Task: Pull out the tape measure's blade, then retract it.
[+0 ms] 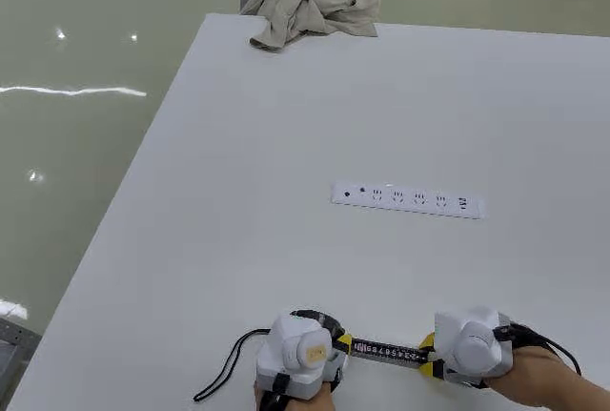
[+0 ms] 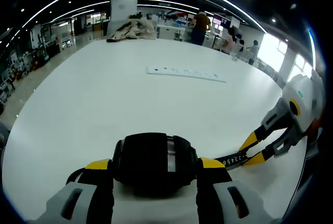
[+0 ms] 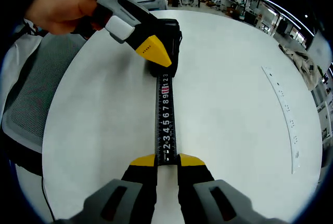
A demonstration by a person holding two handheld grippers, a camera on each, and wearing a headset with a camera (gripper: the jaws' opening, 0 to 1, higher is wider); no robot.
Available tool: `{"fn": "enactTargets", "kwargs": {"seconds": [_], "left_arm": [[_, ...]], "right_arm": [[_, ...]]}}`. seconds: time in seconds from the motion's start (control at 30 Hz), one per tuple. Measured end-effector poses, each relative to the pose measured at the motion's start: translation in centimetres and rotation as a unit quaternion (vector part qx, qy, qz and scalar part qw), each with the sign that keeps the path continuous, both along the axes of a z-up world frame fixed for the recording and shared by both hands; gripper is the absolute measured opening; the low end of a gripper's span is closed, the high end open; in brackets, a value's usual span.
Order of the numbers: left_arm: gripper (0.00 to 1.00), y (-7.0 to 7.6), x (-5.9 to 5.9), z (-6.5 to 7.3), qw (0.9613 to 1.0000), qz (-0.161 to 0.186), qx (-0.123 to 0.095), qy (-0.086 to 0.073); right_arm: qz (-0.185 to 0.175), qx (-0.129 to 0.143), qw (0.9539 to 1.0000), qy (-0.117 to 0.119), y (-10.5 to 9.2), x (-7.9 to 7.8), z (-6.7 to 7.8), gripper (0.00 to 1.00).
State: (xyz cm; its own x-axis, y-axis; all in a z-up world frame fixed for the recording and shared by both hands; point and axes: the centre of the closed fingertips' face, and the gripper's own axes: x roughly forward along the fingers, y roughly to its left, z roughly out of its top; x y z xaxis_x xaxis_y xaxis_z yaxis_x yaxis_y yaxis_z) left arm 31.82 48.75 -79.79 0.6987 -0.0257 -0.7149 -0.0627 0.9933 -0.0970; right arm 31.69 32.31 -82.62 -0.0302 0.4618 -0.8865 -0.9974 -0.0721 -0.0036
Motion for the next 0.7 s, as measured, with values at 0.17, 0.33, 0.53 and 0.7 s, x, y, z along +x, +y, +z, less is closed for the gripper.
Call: {"fn": "enactTargets", "kwargs": {"seconds": [0.17,0.33,0.53,0.7], "left_arm": [[0.61,0.0,0.0,0.0,1.0,0.0,0.0,0.0],[0.61,0.0,0.0,0.1,1.0,-0.001,0.0,0.0],[0.61,0.0,0.0,0.0,1.0,-0.002,0.0,0.001],[0.61,0.0,0.0,0.0,1.0,-0.002,0.0,0.001]], "right_arm": [[-0.004,0.001,1.0,0.004,0.2,0.0,0.0,0.14],[-0.004,0.003,1.0,0.006,0.6,0.0,0.1,0.14],[-0.006,0.005,0.9999,0.01,1.1,-0.1,0.1,0.14],[-0.009,0.006,0.9998,0.014,1.5,-0.1,0.0,0.14]]}}
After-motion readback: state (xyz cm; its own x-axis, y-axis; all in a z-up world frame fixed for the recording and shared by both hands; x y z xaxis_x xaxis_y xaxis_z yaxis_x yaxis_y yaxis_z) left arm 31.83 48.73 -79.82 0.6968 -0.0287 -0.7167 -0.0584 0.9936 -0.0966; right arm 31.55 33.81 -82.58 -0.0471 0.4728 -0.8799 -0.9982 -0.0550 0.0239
